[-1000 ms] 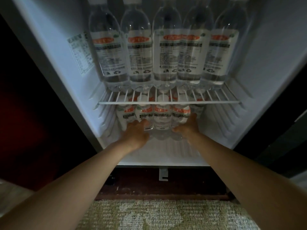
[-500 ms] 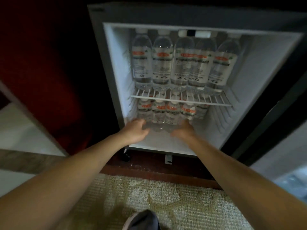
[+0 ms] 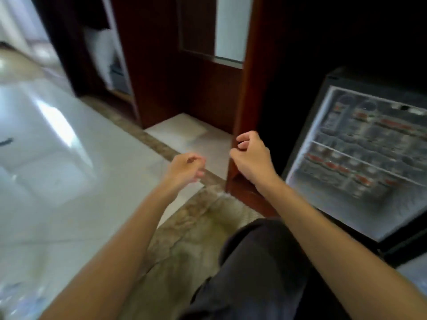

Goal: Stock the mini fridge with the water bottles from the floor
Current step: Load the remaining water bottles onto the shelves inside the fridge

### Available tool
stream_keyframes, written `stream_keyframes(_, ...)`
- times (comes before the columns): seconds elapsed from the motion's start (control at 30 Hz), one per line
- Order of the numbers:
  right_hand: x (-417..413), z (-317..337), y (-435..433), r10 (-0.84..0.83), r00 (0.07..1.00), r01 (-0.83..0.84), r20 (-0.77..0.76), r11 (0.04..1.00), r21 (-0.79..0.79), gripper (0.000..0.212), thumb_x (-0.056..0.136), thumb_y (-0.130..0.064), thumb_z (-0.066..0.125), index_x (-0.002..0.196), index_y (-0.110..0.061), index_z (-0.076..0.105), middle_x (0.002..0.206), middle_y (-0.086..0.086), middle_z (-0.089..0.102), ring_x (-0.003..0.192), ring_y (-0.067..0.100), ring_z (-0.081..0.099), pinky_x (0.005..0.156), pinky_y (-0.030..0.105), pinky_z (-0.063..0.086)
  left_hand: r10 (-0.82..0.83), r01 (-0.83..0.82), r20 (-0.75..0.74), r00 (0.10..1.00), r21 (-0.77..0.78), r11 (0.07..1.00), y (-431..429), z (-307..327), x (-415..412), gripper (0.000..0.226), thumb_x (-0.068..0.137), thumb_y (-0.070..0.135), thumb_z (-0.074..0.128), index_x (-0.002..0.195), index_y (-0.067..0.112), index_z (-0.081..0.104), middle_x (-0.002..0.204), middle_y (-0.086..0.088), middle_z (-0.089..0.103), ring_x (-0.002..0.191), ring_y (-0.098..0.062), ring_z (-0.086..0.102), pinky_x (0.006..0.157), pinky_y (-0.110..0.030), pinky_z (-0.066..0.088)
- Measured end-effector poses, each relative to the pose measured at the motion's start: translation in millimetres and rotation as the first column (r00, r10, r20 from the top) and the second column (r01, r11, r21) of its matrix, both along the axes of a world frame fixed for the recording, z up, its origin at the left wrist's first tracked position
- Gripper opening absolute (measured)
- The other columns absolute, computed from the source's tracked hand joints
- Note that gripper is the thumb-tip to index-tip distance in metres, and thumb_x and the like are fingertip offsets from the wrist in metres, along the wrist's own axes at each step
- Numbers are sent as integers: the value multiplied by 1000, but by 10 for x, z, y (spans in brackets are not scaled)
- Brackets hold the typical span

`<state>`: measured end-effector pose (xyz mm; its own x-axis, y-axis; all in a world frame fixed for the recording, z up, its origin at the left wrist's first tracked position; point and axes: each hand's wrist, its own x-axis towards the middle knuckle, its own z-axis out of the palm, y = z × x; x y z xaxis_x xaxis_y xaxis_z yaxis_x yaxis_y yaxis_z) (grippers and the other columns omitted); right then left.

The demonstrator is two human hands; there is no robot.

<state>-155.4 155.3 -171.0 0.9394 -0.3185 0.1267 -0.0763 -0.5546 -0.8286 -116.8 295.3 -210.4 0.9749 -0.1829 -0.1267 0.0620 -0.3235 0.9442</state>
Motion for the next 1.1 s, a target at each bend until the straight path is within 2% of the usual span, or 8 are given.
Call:
stream_keyframes(0.27, -313, -863, 1638, 363, 884, -328, -296, 931, 162, 33, 85, -12, 56, 117, -12, 46, 104, 6, 52, 89, 19, 55, 72, 29, 49, 309, -313, -248, 918, 24, 950, 1507, -752, -842, 27, 96, 14, 44, 115, 1, 58, 101, -11, 58, 71, -13, 55, 58, -16, 48)
stream_keyframes(0.37, -408, -1191, 1850, 431, 804, -392, -410, 902, 181, 29, 87, -11, 54, 115, -10, 47, 99, 8, 54, 92, 21, 58, 83, 33, 53, 374, -375, -300, 878, 55, 925, 1817, -1095, -1047, 24, 95, 15, 44, 109, 5, 61, 103, -12, 59, 86, -21, 60, 73, -27, 51)
stream_keyframes(0.43, -449, -1349, 1927, 473, 749, -441, -463, 878, 183, 25, 89, -10, 53, 114, -8, 49, 98, 7, 53, 88, 17, 56, 75, 27, 51, 429, -427, -323, 844, 83, 901, 1989, -1291, -1119, 20, 94, 13, 45, 101, 7, 63, 105, -16, 59, 94, -29, 60, 81, -35, 50)
stream_keyframes(0.53, -446, -1482, 2003, 538, 679, -493, -500, 838, 232, 21, 91, -9, 51, 112, -5, 51, 102, 10, 54, 85, 16, 58, 62, 18, 47, 503, -485, -346, 792, 142, 863, 2227, -1502, -1156, 29, 94, 11, 46, 120, 3, 56, 122, -19, 58, 110, -33, 57, 91, -39, 50)
stream_keyframes(0.63, -409, -1617, 2033, 539, 660, -482, -524, 838, 256, 19, 90, -9, 52, 108, -4, 52, 100, 9, 55, 85, 18, 60, 65, 21, 49, 583, -519, -300, 755, 269, 811, 2473, -1657, -1134, 39, 92, 11, 50, 129, 4, 46, 132, -18, 51, 114, -31, 55, 90, -35, 49)
stream_keyframes(0.73, -399, -1759, 2067, 531, 641, -481, -554, 841, 249, 12, 90, -9, 52, 102, -7, 53, 96, 8, 57, 84, 19, 59, 69, 25, 47, 648, -499, -198, 735, 490, 715, 2757, -1837, -1080, 51, 91, 12, 52, 138, 5, 35, 144, -17, 35, 124, -33, 46, 95, -36, 43)
stream_keyframes(0.93, -392, -1907, 2120, 564, 579, -545, -588, 805, 235, 11, 90, -16, 54, 100, -12, 53, 94, 4, 59, 86, 17, 61, 83, 33, 51, 631, -308, -163, 759, 764, 567, 3263, -2154, -938, 72, 94, 12, 47, 149, 11, 0, 157, -11, -16, 146, -32, -10, 115, -44, 20)
stream_keyframes(1.1, -378, -1923, 2142, 579, 550, -556, -601, 792, 254, 10, 90, -19, 54, 99, -14, 53, 91, 1, 59, 83, 14, 61, 77, 27, 49, 606, -224, -177, 776, 820, 527, 3602, -2458, -819, 64, 93, 16, 50, 146, 4, 16, 157, -13, -3, 145, -34, -6, 117, -46, 10)
